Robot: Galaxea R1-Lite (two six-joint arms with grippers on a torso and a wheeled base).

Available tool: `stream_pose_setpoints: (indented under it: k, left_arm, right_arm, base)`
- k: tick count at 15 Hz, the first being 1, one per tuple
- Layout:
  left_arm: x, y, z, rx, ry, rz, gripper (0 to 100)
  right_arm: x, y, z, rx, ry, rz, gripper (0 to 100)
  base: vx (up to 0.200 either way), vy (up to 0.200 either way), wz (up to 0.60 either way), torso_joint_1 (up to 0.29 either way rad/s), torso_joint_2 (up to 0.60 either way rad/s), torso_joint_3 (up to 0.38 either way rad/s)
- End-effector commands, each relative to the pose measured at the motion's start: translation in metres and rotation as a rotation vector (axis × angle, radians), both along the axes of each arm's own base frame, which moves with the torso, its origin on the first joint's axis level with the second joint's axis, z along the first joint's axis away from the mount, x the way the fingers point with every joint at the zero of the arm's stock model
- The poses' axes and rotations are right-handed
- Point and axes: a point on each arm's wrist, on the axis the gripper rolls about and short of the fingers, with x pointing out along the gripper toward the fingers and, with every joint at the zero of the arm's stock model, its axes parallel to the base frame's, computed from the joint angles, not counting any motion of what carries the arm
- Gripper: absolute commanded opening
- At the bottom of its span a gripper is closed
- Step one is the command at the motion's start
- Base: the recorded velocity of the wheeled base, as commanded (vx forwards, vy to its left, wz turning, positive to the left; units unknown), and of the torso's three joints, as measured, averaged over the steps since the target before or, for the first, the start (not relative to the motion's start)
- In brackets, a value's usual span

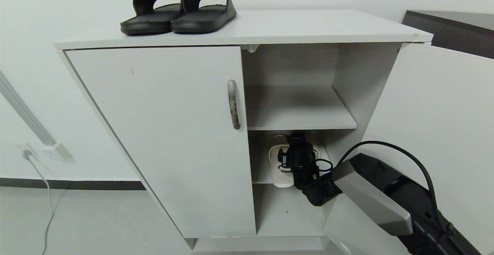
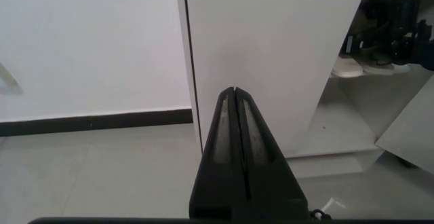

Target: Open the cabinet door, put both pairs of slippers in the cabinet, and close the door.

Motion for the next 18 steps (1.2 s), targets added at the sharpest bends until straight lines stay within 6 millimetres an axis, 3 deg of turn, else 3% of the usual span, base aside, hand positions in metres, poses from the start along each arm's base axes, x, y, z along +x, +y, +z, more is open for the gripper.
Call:
stream_pose_setpoints:
  k: [1,6,12,16,18]
  left_arm:
    - [0.000,0.000,0.000,-0.001,0.001,0.000,0]
    - [0.000,0.000,0.000,0.001,0.001,0.000,0]
    - [0.000,0.000,0.000,0.001,0.003,0.000,0]
    - [0.000,0.000,0.000,0.003,0.004,0.000,0]
    - [0.000,0.000,0.000,0.003,0.002,0.000,0]
  right_arm:
    - [-0.016,-0.002,0.019,-0.009,-0.005,0.012,100]
    - [-0.066,-0.004,0.035,-0.020,0.006,0.045,100]
    - [-0.145,-0.016,0.057,-0.012,0.003,0.132,100]
    - [-0.172,-0.037,0.054,-0.014,0.006,0.154,100]
    - [-0.179,-0.040,0.067,-0.028,-0.014,0.188,100]
  base:
    - [0.000,0.000,0.00,0.000,0.00,0.000]
    - [0.000,0.000,0.00,0.000,0.00,0.000]
    - [0.000,0.000,0.00,0.000,0.00,0.000]
    - [0.000,0.000,0.00,0.000,0.00,0.000]
    - [0.000,0.000,0.00,0.000,0.00,0.000]
